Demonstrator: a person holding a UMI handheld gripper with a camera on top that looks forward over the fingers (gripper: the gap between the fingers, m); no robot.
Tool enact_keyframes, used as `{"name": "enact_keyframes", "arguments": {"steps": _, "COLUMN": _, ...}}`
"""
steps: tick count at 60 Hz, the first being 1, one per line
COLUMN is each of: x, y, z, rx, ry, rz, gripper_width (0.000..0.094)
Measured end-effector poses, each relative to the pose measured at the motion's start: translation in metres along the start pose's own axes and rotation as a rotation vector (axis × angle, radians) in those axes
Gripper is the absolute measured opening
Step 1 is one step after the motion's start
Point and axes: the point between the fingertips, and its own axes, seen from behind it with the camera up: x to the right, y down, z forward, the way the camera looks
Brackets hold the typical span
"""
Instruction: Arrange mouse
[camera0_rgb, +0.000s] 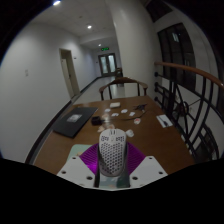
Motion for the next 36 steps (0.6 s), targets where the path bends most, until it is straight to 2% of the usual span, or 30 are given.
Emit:
{"name": "enact_keyframes", "arguments": {"steps": 9, "x": -0.043, "y": 0.058, "z": 0.017, "rx": -0.075, "ry": 0.023, "rz": -0.066, "gripper_width": 0.0338}}
{"name": "enact_keyframes", "arguments": {"steps": 16, "x": -0.038, "y": 0.094, "z": 0.037, "rx": -0.129, "ry": 0.091, "rz": -0.109, "gripper_width": 0.0338}}
{"name": "enact_keyframes", "arguments": {"steps": 21, "x": -0.033, "y": 0.11, "z": 0.041, "rx": -0.158, "ry": 0.1, "rz": -0.107, "gripper_width": 0.0347}}
{"name": "enact_keyframes", "arguments": {"steps": 31, "x": -0.035, "y": 0.112, "z": 0.037, "rx": -0.198, "ry": 0.047, "rz": -0.114, "gripper_width": 0.0528}}
{"name": "enact_keyframes", "arguments": {"steps": 36, "x": -0.031, "y": 0.115, "z": 0.018, "rx": -0.218, "ry": 0.018, "rz": -0.151, "gripper_width": 0.0699}}
